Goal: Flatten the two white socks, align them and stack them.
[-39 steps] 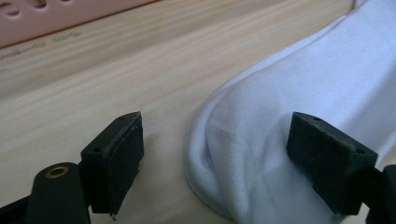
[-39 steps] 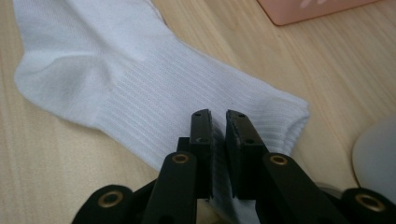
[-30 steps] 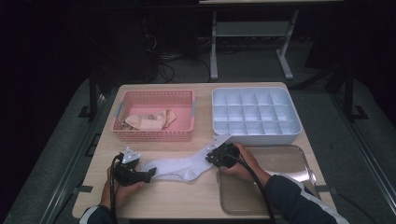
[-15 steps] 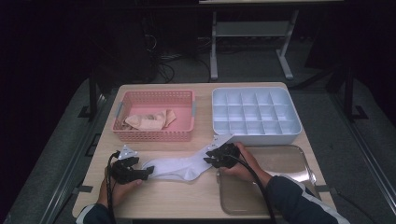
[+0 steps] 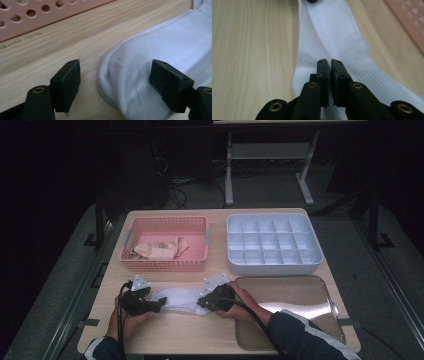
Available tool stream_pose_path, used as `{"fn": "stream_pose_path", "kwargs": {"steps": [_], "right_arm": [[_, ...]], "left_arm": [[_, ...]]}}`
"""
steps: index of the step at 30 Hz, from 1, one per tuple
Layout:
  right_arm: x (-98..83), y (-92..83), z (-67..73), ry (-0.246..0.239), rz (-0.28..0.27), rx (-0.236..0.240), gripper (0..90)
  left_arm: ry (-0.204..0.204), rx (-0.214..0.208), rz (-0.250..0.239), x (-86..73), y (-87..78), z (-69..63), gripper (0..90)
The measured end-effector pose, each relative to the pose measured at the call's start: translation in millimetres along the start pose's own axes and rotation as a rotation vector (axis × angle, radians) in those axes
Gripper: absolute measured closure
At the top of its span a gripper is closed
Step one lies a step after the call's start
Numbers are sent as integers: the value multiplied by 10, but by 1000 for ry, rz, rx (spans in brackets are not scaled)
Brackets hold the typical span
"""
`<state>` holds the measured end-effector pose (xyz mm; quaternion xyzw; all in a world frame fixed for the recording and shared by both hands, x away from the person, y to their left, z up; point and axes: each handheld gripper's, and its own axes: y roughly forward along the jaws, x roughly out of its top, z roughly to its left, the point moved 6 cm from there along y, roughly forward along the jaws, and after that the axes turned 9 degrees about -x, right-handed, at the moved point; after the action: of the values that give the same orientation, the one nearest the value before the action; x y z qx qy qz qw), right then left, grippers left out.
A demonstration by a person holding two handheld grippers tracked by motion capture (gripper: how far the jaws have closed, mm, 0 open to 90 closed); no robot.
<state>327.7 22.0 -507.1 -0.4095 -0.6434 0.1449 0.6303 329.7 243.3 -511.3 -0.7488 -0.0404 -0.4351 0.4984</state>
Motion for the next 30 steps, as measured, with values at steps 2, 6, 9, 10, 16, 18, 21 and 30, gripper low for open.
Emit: {"fn": "stream_pose_path", "kwargs": {"steps": [2, 6, 9, 10, 16, 18, 21, 30], "right_arm": [[-4, 6, 19, 9, -3, 4, 847], [-29, -10, 36, -16, 5, 27, 838], [-33, -24, 41, -46, 6, 16, 822], [-31, -22, 42, -45, 7, 15, 814], [33, -72, -26, -8, -25, -30, 769], [74, -87, -36, 44, -33, -39, 788], [64, -7, -41, 47, -8, -49, 804], [45, 84, -65, 58, 27, -35, 810]], "left_arm": [[-5, 3, -1, 10, 6, 14, 253], [-24, 15, 3, 31, 13, 61, 253], [-29, 16, 4, 57, 18, 98, 282], [-35, 5, 0, 74, 19, 105, 321], [-54, -28, -18, 98, 22, 99, 513], [-48, -26, -16, 98, 19, 103, 526], [-61, -35, -13, 92, 9, 102, 548], [-142, -146, -17, 34, -50, 110, 811]]}}
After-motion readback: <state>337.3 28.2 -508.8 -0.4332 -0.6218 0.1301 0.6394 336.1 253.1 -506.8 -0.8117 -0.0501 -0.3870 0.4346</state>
